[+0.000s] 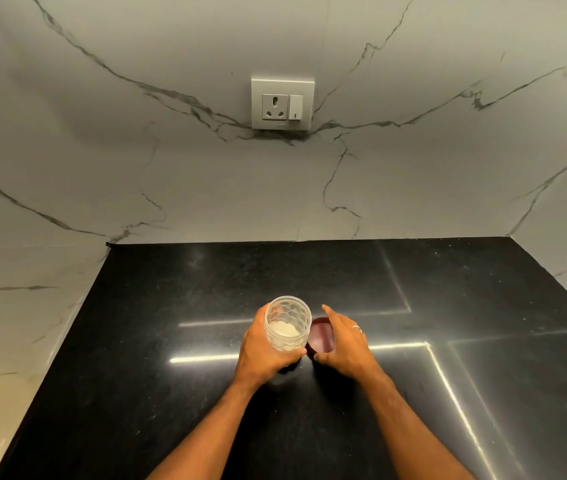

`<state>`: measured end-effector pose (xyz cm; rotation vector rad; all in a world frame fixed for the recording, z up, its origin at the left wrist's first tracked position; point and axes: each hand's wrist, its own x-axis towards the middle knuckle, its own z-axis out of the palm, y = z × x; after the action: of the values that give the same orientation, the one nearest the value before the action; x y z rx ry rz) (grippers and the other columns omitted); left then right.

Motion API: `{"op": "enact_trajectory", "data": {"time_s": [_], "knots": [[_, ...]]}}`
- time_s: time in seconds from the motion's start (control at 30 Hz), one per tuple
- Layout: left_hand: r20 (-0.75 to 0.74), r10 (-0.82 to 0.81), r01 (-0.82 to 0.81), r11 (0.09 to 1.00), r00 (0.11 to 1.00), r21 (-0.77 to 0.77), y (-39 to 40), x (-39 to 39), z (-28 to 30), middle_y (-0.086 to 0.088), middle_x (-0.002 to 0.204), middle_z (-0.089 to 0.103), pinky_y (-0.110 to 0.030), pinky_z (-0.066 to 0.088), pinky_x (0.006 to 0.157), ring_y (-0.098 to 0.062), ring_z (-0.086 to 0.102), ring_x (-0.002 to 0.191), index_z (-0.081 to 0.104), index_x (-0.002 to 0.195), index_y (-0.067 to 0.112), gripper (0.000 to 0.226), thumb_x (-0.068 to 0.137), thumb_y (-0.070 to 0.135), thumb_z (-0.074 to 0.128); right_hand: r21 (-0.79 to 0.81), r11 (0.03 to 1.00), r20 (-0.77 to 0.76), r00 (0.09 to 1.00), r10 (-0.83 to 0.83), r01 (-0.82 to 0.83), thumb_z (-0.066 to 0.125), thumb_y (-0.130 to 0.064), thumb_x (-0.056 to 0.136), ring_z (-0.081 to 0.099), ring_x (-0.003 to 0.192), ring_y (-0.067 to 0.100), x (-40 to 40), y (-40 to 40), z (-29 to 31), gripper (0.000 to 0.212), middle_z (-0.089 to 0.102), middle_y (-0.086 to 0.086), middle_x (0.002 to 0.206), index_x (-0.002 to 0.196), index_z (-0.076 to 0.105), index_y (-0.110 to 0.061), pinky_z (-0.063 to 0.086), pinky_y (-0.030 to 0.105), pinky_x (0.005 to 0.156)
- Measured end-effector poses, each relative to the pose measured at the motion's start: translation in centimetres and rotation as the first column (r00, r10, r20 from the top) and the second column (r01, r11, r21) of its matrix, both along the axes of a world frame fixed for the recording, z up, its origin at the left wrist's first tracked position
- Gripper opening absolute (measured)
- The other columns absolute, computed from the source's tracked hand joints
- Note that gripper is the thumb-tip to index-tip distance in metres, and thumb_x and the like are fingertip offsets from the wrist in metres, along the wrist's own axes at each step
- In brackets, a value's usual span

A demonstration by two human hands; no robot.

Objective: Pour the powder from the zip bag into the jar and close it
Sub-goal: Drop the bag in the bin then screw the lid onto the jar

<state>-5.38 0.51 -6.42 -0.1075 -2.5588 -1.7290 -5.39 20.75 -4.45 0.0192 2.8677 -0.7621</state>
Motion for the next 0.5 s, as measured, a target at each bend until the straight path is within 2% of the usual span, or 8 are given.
{"op": "enact_trajectory", "data": {"time_s": [0.07,0.13,0.23,0.3,0.4,0.5], "knots": [[-0.004,-0.016,0.016,1.0,1.0,0.0,-0.2,-0.4,0.3,0.028,0.116,0.066,-0.006,0.048,0.086,0.01,0.061,0.11,0.048,0.123,0.052,0.093,0.045,0.044,0.097,-0.048,0.999,-0.023,1.0,0.009,-0.01,0.082,-0.038,0.068,0.036,0.137,0.027,-0.5,0.3,1.8,0.11,0.037,0.002,0.152,0.155,0.014,-0.034,0.037,0.041,0.11],[-0.011,-0.042,0.042,0.999,0.999,0.005,-0.3,-0.8,0.8,0.026,0.118,0.065,-0.012,0.05,0.091,0.007,0.061,0.112,0.049,0.126,0.047,0.094,0.047,0.039,0.097,-0.007,0.997,-0.039,0.996,0.077,-0.077,0.084,-0.036,0.066,0.036,0.133,0.029,-1.4,0.7,4.3,0.116,0.039,0.003,0.147,0.154,0.009,-0.039,0.041,0.044,0.106],[-0.027,-0.066,0.066,0.998,0.997,-0.002,-0.3,-1.2,1.8,0.024,0.119,0.065,-0.015,0.052,0.091,0.006,0.061,0.112,0.05,0.127,0.044,0.093,0.048,0.036,0.098,0.014,0.978,-0.08,0.974,0.211,-0.21,0.086,-0.039,0.064,0.039,0.126,0.024,-2.1,0.7,8.5,0.122,0.044,0.002,0.138,0.152,0.002,-0.045,0.047,0.041,0.1],[-0.024,-0.089,0.088,0.996,0.996,-0.012,-0.3,-1.4,2.5,0.023,0.119,0.064,-0.015,0.053,0.09,0.006,0.061,0.112,0.049,0.127,0.046,0.091,0.05,0.039,0.097,-0.024,0.961,-0.116,0.956,0.271,-0.275,0.087,-0.041,0.063,0.041,0.121,0.02,-2.3,0.5,10.9,0.124,0.046,0.001,0.131,0.151,0.0,-0.048,0.045,0.039,0.099],[-0.034,-0.131,0.131,0.991,0.991,-0.014,-0.2,-1.5,3.3,0.022,0.121,0.064,-0.016,0.054,0.089,0.003,0.062,0.113,0.046,0.129,0.049,0.089,0.055,0.037,0.095,-0.048,0.935,-0.125,0.931,0.344,-0.352,0.089,-0.041,0.062,0.042,0.123,0.019,-2.6,-0.4,13.6,0.125,0.047,0.003,0.134,0.151,0.002,-0.048,0.042,0.04,0.103],[-0.037,-0.145,0.145,0.989,0.989,0.0,0.1,-1.5,4.3,0.023,0.119,0.064,-0.015,0.055,0.085,0.001,0.063,0.11,0.045,0.128,0.053,0.09,0.056,0.033,0.094,-0.048,0.907,-0.076,0.907,0.415,-0.419,0.09,-0.034,0.065,0.046,0.127,0.019,-2.6,-1.3,15.1,0.114,0.044,0.001,0.14,0.15,0.014,-0.041,0.048,0.039,0.103]]}}
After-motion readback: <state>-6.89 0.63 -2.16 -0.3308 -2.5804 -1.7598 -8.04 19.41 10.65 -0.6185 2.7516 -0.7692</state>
